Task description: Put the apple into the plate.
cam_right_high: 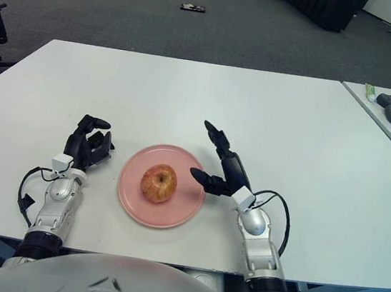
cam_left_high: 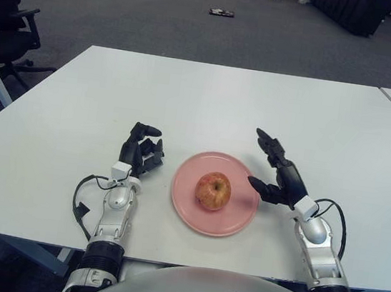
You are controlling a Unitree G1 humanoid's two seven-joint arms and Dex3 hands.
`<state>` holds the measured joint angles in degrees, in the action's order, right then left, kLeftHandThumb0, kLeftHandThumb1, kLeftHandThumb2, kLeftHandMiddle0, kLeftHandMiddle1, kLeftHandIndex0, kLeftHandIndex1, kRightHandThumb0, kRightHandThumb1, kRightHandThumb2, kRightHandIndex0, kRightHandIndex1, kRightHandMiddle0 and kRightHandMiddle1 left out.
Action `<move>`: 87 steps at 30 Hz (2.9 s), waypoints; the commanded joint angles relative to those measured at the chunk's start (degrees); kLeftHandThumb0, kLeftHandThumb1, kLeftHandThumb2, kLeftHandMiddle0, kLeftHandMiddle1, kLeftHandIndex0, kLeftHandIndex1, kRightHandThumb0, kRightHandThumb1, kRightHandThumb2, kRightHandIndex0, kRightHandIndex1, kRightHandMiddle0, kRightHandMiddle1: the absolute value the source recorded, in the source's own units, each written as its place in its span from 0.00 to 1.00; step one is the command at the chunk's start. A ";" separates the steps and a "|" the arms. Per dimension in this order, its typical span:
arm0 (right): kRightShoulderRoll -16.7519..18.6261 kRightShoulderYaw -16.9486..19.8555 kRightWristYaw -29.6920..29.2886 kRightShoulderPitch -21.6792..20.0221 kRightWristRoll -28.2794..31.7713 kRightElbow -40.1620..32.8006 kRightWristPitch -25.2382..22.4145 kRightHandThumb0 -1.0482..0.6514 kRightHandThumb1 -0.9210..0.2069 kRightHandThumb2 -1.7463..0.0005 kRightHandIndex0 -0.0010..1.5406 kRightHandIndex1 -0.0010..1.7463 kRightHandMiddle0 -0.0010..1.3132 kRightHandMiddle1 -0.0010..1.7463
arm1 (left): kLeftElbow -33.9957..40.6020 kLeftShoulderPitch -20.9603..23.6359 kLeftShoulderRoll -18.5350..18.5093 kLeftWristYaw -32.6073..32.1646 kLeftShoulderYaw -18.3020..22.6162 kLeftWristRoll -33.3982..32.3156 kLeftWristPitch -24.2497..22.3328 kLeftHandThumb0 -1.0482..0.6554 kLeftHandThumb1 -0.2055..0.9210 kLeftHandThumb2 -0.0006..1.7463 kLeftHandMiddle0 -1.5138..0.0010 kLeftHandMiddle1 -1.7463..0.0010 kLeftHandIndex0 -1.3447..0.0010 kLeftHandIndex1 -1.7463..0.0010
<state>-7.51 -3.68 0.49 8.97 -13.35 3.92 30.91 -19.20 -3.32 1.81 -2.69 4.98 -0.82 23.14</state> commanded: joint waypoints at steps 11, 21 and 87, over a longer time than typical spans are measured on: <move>13.83 6.02 -26.91 0.94 -6.18 3.58 0.31 0.39 0.13 0.54 0.30 0.61 0.21 0.95 | 0.99 0.15 -0.04 0.57 0.10 -1.03 -0.65 0.38 0.71 0.56 0.54 0.00 0.70 0.00; 15.86 6.92 -35.46 -0.25 -6.94 5.63 -1.86 0.40 0.18 0.54 0.38 0.67 0.24 1.00 | 0.76 0.23 -0.12 0.68 0.14 -1.49 -0.68 0.38 0.71 0.56 0.56 0.00 0.70 0.00; 8.20 8.01 -8.80 -1.10 10.13 14.14 -12.50 0.39 0.22 0.50 0.40 0.81 0.26 1.00 | 1.00 -0.04 -0.24 1.40 0.63 -1.63 -0.85 0.38 0.71 0.56 0.56 0.00 0.70 0.00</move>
<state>1.61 3.79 -9.19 6.33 -3.89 16.98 21.20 -18.50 -3.46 1.78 -1.47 5.44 -2.01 22.24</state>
